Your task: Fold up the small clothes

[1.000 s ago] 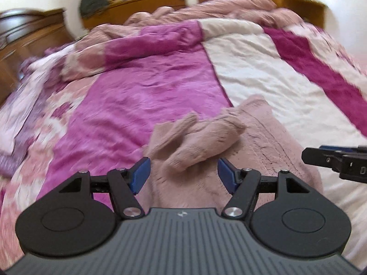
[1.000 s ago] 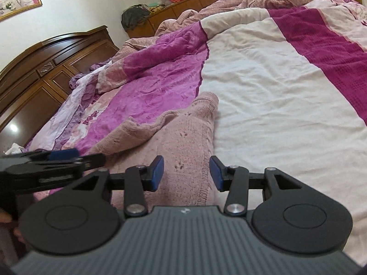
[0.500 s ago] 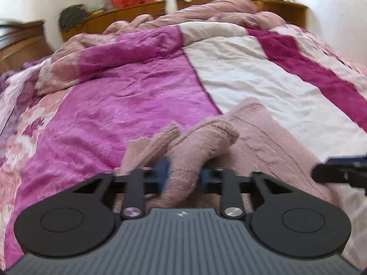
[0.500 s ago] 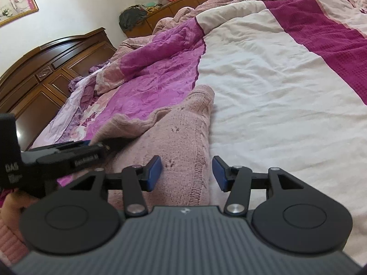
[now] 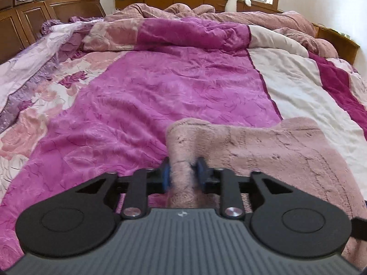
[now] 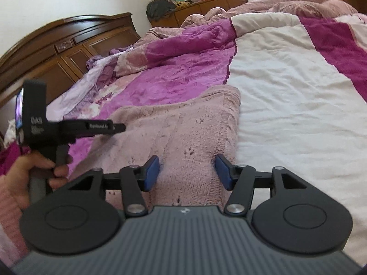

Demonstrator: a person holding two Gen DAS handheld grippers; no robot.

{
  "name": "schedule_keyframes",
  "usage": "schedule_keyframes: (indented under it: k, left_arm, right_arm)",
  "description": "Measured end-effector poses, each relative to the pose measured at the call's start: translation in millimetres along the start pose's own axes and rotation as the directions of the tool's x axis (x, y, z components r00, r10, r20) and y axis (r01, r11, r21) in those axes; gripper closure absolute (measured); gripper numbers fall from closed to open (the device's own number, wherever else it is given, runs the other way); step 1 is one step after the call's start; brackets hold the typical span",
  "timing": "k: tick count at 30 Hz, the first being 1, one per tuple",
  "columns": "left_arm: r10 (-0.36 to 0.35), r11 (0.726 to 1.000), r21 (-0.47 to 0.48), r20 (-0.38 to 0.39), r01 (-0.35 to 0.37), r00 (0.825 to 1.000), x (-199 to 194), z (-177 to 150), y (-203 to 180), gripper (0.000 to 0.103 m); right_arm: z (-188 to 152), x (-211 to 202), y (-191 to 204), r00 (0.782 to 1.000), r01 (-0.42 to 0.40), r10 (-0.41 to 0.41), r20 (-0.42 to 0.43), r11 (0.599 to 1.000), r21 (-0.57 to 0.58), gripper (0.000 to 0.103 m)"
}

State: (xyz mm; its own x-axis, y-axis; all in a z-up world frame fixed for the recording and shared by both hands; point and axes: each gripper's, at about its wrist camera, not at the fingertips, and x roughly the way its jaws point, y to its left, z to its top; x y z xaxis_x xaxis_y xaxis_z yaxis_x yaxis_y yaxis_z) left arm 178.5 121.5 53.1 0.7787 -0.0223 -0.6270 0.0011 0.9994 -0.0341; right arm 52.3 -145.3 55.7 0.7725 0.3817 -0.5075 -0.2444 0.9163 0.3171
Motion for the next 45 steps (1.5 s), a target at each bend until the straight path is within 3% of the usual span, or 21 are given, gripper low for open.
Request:
schedule_keyframes:
  k: [6,19,29,36,39,41,45]
  left_arm:
    - [-0.030,0.998,-0.062,-0.020,0.029,0.999,-23.1,-2.0,5.9,0.053]
    - [-0.060,0.998,-0.007,-0.073,0.060,0.996,-102.3,-47.1,-2.3,0.040]
    - [-0.007,1.000,0.004,-0.111,0.008,0.994,-92.4,-69.1,9.2,0.032]
    - [-0.041,0.999,-0.033,-0.115,0.037,0.993,-95.2,-61.8,14.1,0.032]
    - [-0.080,0.995,-0.060,-0.103,0.074,0.991,-99.0,-53.1,17.8,0.032]
    - [-0.087,0.994,-0.070,-0.094,0.080,0.992,-97.9,-47.6,19.6,0.028]
    - [-0.092,0.992,-0.098,-0.109,0.082,0.990,-85.1,-40.2,23.4,0.024]
  right_arm:
    - [2.1,-6.2,-5.2,1.000,-0.008,0.008,0.001,0.999,0.036,0.046]
    - [-0.1,-22.0,-17.1,0.999,0.024,-0.019,-0.041,0.991,0.132,0.045]
    - [-11.8,-16.4,-8.1,0.993,0.031,-0.017,-0.114,0.993,0.117,0.046]
    - [-7.4,-17.8,-15.1,0.993,0.016,0.002,-0.121,0.989,0.150,0.045]
    - [0.5,-19.6,-23.8,0.995,-0.002,0.021,-0.094,0.980,0.197,0.039]
    - [7.1,-19.2,-30.0,0.997,-0.020,0.037,-0.067,0.972,0.233,0.031]
    - [18.9,-8.9,-40.1,0.995,-0.054,0.076,-0.071,0.960,0.274,0.028]
